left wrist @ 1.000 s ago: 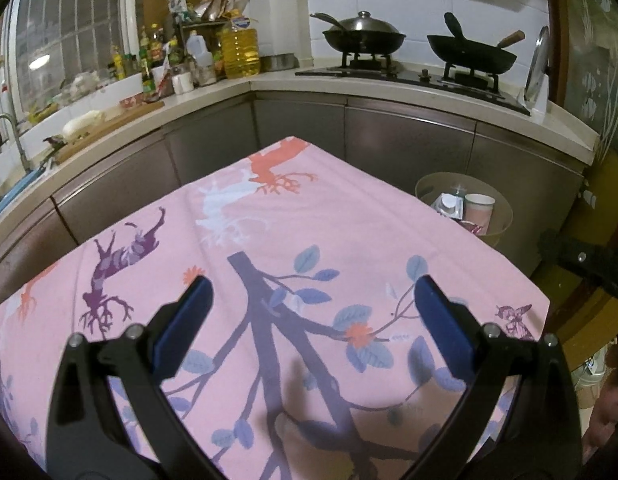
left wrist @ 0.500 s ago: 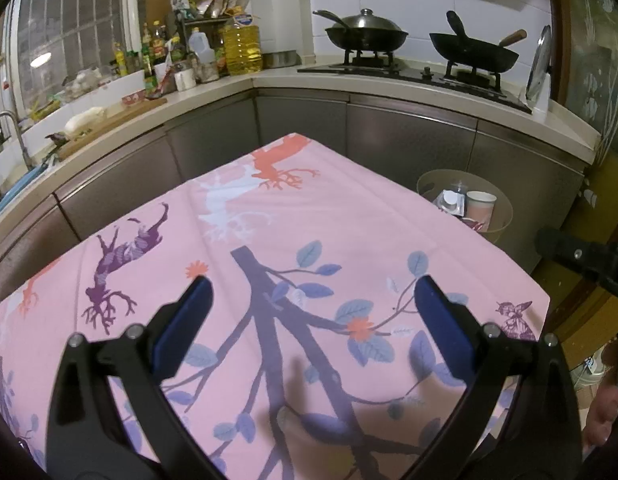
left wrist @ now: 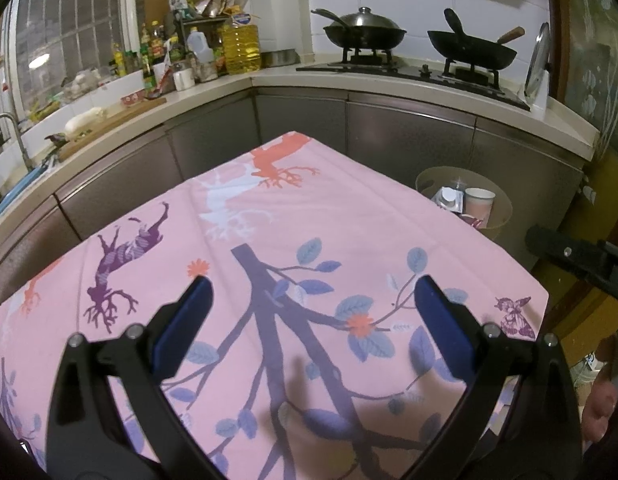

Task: Collect trash

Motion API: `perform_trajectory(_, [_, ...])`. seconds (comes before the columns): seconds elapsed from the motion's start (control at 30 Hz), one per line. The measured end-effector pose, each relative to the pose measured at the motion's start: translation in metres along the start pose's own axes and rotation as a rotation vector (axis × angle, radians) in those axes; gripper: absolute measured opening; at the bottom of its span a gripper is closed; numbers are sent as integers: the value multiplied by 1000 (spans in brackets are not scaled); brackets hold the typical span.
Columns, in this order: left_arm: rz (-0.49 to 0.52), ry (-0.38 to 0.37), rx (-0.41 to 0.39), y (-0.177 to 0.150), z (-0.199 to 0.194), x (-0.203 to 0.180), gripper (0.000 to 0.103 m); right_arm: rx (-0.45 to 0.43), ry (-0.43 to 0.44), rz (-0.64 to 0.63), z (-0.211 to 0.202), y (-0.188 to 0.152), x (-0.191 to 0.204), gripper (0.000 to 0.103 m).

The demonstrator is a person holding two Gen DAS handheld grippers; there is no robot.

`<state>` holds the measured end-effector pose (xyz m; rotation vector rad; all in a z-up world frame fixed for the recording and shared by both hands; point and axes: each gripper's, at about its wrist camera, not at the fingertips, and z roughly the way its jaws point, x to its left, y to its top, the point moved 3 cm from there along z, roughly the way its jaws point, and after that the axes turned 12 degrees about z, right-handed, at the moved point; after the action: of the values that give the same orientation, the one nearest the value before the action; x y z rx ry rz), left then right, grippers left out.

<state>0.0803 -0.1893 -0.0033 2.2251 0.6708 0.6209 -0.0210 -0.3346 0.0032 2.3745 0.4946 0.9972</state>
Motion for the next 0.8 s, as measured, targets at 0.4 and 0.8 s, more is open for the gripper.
perform_trajectory(0.4, [40, 62, 23, 0, -2, -4, 97, 7, 8, -6, 3, -4, 4, 78])
perform_trajectory(0.8, [24, 59, 18, 5, -6, -4, 97, 10, 11, -5, 2, -2, 4, 78])
